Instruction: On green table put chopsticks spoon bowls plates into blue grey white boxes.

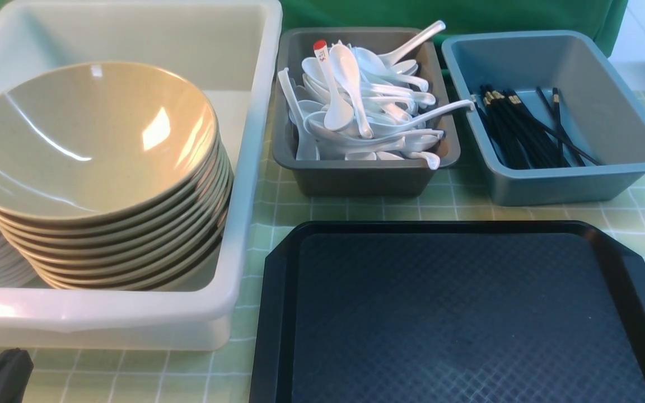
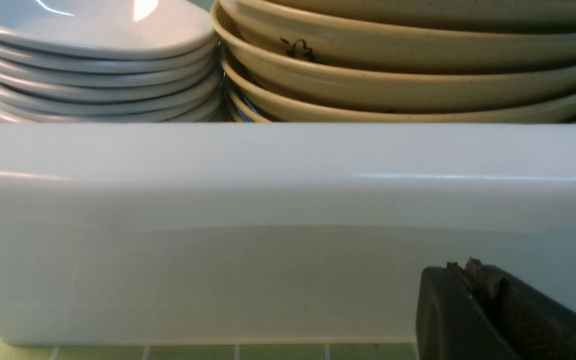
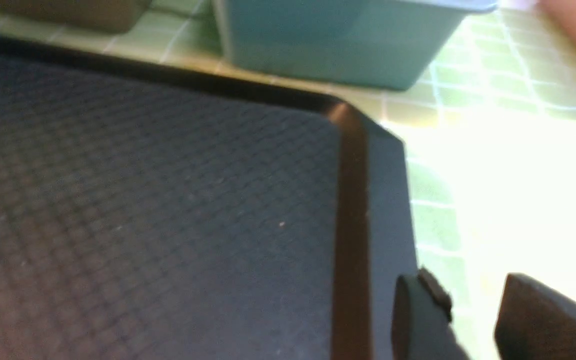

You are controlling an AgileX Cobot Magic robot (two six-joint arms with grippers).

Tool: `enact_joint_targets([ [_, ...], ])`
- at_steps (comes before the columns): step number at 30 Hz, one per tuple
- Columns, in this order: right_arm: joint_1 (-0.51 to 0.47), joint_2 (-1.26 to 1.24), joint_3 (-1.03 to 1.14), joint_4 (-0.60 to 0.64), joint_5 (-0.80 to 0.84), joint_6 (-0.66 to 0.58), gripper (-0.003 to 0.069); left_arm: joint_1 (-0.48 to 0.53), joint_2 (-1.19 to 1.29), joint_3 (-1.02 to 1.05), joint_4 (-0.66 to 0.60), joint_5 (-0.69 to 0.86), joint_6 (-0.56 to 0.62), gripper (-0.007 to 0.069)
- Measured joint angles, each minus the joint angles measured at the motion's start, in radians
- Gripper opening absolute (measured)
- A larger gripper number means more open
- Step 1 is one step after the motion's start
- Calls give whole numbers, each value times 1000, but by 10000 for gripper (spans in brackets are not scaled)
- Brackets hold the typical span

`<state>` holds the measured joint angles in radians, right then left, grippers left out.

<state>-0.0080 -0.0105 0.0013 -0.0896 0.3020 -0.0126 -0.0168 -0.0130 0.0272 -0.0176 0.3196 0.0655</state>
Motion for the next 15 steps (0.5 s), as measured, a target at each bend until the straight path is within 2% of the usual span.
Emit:
enact_joint_targets([
  [15, -1, 0, 3, -1, -13, 40, 236, 0, 0, 0, 0, 0, 0, -2],
])
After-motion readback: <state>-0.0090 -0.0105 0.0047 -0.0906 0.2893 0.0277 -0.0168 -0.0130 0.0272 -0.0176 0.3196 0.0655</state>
